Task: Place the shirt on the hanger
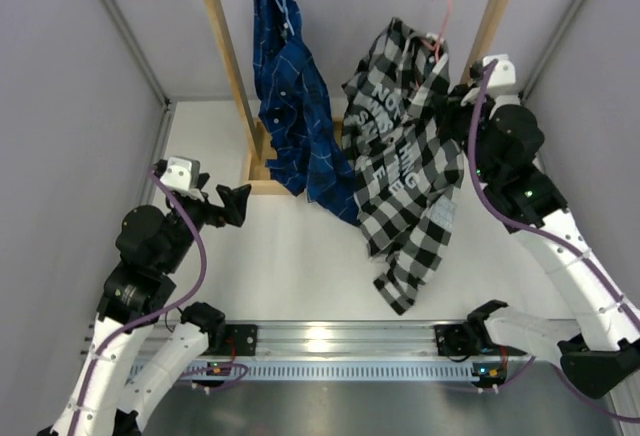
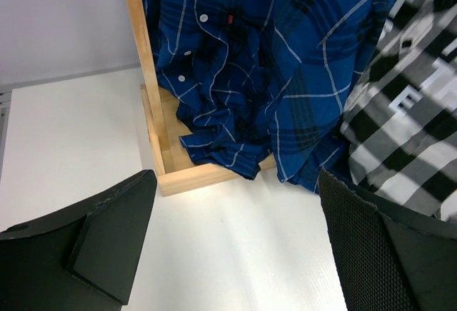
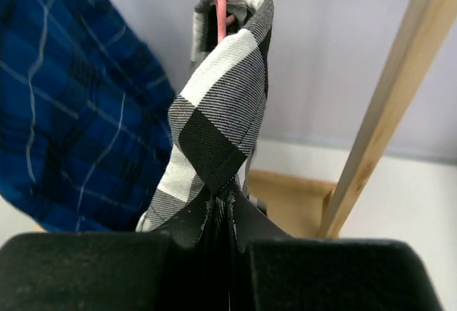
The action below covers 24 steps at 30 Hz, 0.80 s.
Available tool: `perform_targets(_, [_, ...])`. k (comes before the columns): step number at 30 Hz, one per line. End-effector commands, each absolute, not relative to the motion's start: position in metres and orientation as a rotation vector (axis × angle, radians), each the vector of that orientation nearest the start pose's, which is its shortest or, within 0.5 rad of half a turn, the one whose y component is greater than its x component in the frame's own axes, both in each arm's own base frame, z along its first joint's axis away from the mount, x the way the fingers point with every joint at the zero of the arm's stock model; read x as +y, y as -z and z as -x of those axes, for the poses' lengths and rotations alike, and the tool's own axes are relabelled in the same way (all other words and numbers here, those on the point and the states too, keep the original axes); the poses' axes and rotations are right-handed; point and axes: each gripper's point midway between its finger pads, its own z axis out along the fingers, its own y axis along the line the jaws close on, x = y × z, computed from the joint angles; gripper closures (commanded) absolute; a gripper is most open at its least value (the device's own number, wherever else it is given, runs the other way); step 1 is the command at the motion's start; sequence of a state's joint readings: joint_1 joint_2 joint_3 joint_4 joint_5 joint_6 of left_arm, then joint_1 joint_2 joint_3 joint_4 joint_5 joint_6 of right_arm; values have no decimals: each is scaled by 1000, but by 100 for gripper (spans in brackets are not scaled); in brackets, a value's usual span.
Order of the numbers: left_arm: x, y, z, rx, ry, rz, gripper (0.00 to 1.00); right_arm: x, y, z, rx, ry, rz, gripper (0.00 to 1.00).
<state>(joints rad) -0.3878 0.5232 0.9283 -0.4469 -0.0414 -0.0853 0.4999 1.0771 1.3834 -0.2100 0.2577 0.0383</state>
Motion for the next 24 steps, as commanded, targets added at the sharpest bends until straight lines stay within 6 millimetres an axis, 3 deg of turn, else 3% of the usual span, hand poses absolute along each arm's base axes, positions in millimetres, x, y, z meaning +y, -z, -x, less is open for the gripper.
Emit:
perform_targets(1, [-90, -357, -226, 1557, 359, -200, 2, 147, -479, -328, 1311, -426, 96, 100])
perform_targets(3, [-91, -357, -227, 1558, 359, -200, 2, 149, -465, -335, 1335, -424, 97, 100])
perform_targets(6, [-90, -354, -228, 1566, 351, -197, 2, 153, -468, -345, 1341, -419, 97, 100])
perform_targets(10, [-82, -353, -232, 1571, 324, -163, 2, 147, -486, -349, 1310, -398, 62, 100])
perform_targets(14, [-74, -347, -242, 1601, 297, -109, 2, 144, -508, -340, 1258, -411, 53, 100])
perform_targets(17, [-62, -341, -250, 1624, 269, -35, 2, 138, -521, -336, 1233, -397, 40, 100])
perform_targets(19, [-52, -335, -257, 1647, 242, 16, 2, 139, -518, -343, 1255, -374, 46, 100])
perform_targets(20, [-45, -333, -260, 1652, 234, 53, 2, 138, -530, -342, 1238, -374, 45, 100])
perform_targets(22, [-45, -328, -264, 1672, 244, 60, 2, 147, -513, -364, 1326, -352, 78, 100])
perform_targets(23, [-41, -326, -266, 1677, 238, 82, 2, 146, -528, -365, 1310, -354, 75, 100])
perform_targets(24, [-39, -325, -267, 1681, 235, 90, 2, 151, -515, -380, 1360, -339, 83, 100])
